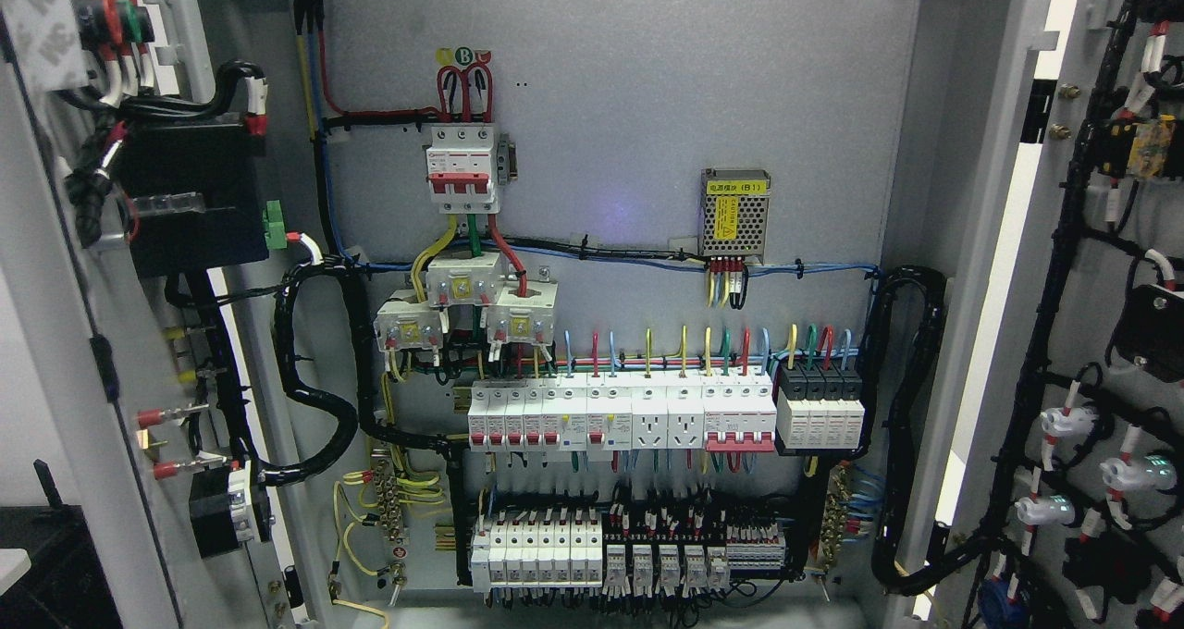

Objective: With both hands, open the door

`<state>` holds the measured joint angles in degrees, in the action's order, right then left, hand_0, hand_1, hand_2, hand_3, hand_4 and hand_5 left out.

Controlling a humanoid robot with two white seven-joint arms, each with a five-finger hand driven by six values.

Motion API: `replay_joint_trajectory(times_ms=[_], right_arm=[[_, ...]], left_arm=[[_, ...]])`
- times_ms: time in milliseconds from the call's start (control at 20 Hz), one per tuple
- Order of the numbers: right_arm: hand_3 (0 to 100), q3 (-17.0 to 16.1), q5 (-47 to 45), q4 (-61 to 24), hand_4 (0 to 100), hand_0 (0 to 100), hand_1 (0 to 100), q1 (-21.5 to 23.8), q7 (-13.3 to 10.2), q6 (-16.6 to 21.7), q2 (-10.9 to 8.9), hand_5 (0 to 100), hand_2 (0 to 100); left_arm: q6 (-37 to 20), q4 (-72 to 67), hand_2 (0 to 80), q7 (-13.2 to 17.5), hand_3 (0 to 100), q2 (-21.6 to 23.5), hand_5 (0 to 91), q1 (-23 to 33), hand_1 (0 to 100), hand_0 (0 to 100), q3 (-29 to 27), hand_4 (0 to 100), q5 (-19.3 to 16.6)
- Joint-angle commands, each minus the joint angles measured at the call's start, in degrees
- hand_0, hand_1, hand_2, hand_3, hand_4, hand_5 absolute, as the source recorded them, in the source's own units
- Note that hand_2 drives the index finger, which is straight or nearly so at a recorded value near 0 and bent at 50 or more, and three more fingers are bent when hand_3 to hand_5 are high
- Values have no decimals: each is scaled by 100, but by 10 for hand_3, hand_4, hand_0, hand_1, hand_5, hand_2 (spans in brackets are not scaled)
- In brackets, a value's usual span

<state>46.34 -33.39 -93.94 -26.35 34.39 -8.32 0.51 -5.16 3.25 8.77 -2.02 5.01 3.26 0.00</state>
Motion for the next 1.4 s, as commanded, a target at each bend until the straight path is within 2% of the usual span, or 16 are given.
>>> replay_joint_trajectory(times_ms=[0,150,250,501,601,1352], right_arm=[[0,200,218,86,0,107,0,-55,-116,-3,362,0,0],[0,200,218,139,0,107,0,-90,-485,6,424,0,0],[0,209,218,139,0,106,0,-90,-548,6,450,0,0],[0,270,227,139,0,107,0,-90,-565,6,564,0,0],[0,332,227,139,0,107,0,-90,-670,6,599,0,0],[0,587,332,104,0,107,0,-90,-715,14,617,0,0]], left_arm=[[-2,0,0,2,0,0,0,0,0,0,0,31,114],[-2,0,0,2,0,0,0,0,0,0,0,31,114],[-2,0,0,2,0,0,0,0,0,0,0,31,114],[-2,0,0,2,0,0,0,0,0,0,0,31,114],[-2,-9,0,2,0,-9,0,0,0,0,0,31,114],[6,-9,0,2,0,-18,0,0,0,0,8,30,97]])
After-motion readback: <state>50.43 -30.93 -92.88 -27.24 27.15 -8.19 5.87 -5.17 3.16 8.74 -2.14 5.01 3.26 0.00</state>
